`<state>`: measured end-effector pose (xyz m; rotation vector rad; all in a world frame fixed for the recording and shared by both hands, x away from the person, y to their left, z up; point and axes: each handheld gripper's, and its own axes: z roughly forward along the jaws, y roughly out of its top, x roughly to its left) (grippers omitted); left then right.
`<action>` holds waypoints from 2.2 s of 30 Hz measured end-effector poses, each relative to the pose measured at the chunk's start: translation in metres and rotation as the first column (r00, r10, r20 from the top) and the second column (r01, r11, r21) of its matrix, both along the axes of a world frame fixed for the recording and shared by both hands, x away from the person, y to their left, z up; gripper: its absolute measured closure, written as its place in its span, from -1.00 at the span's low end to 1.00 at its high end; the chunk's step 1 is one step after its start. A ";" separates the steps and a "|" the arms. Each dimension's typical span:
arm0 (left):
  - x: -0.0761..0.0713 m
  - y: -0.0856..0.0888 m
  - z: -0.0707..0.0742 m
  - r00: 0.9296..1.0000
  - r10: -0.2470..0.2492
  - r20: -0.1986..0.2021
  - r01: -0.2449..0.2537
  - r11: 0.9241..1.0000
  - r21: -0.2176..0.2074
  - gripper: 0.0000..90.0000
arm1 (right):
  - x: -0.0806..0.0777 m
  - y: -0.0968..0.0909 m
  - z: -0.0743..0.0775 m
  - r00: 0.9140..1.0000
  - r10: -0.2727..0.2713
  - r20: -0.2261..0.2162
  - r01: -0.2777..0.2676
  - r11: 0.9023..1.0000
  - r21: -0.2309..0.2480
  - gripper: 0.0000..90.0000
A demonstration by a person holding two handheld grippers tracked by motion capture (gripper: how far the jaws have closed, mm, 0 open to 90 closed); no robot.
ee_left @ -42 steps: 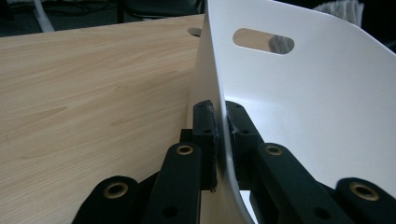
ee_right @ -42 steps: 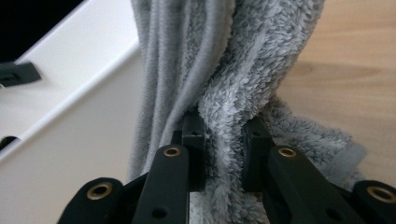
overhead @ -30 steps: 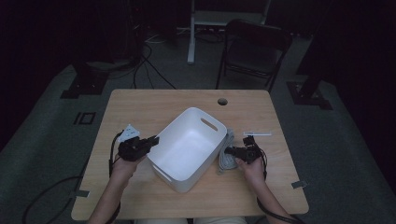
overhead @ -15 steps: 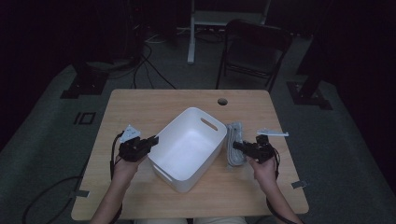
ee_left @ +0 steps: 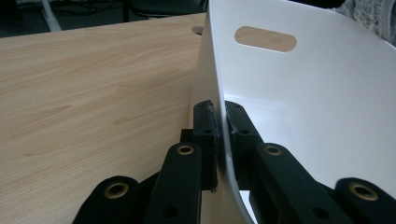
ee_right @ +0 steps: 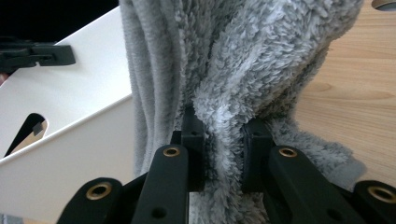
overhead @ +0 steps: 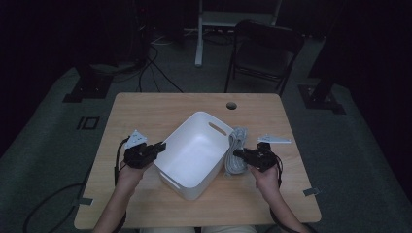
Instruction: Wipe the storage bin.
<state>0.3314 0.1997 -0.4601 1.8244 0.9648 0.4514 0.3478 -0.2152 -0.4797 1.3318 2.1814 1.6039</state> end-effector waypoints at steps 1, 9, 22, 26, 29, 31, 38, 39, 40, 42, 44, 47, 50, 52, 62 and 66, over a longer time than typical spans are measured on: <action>0.000 -0.001 0.000 1.000 -0.002 0.001 0.002 1.000 0.006 0.89 | 0.000 0.000 0.000 1.000 -0.002 -0.001 0.002 1.000 0.001 0.69; -0.002 -0.002 0.000 1.000 -0.015 0.013 0.015 1.000 0.023 0.89 | 0.004 0.005 -0.012 0.999 -0.020 -0.039 0.018 0.999 -0.034 0.69; -0.002 -0.003 0.000 1.000 -0.003 0.015 0.003 1.000 0.019 0.88 | 0.017 0.007 -0.037 0.992 -0.016 -0.123 0.004 0.996 -0.092 0.69; -0.002 -0.004 0.000 1.000 0.003 0.019 -0.003 1.000 0.028 0.88 | 0.008 0.007 -0.022 0.994 0.019 -0.105 -0.024 0.998 -0.054 0.69; -0.001 -0.003 0.001 1.000 -0.001 0.015 0.001 1.000 0.028 0.88 | 0.004 0.007 -0.011 0.996 0.036 -0.078 -0.039 0.999 -0.033 0.69; -0.001 -0.002 0.000 1.000 -0.002 0.010 0.002 1.000 0.021 0.88 | -0.004 0.007 0.007 0.999 0.052 -0.011 -0.052 0.999 -0.016 0.69; -0.002 -0.005 0.000 1.000 -0.011 0.017 0.010 1.000 0.024 0.86 | 0.000 0.012 -0.004 0.999 0.043 -0.022 -0.044 0.998 -0.035 0.69; -0.002 -0.005 0.000 1.000 -0.009 0.016 0.009 1.000 0.021 0.86 | 0.001 0.013 -0.006 0.999 0.044 -0.028 -0.045 0.998 -0.044 0.69; -0.002 -0.005 0.000 1.000 -0.010 0.020 0.009 1.000 0.024 0.86 | 0.001 0.014 -0.009 0.998 0.045 -0.032 -0.047 0.997 -0.054 0.69; -0.002 -0.005 0.000 1.000 -0.006 0.025 0.005 0.999 0.032 0.86 | 0.003 0.018 -0.015 0.998 0.042 -0.044 -0.046 0.996 -0.082 0.69; -0.004 -0.007 0.001 0.999 0.009 0.032 -0.010 0.998 0.056 0.87 | 0.004 0.022 -0.023 0.997 0.040 -0.067 -0.047 0.994 -0.100 0.69; -0.005 -0.009 0.002 0.999 0.008 0.036 -0.010 0.998 0.070 0.87 | 0.008 0.027 -0.033 0.995 0.034 -0.096 -0.046 0.990 -0.131 0.69; -0.004 -0.009 0.002 0.999 0.005 0.036 -0.008 0.997 0.076 0.86 | 0.012 0.031 -0.043 0.992 0.030 -0.122 -0.051 0.984 -0.173 0.69; -0.003 -0.009 0.002 0.999 0.008 0.035 -0.010 0.998 0.070 0.86 | 0.013 0.031 -0.048 0.990 0.033 -0.137 -0.056 0.984 -0.172 0.69; -0.003 -0.015 0.002 0.999 0.009 0.037 -0.012 0.997 0.079 0.86 | -0.013 0.014 0.006 0.995 0.099 -0.010 -0.099 0.995 0.019 0.69; -0.003 -0.015 0.002 0.999 -0.003 0.035 0.001 0.997 0.071 0.86 | -0.018 0.018 0.008 0.997 0.079 0.018 -0.079 0.997 -0.008 0.69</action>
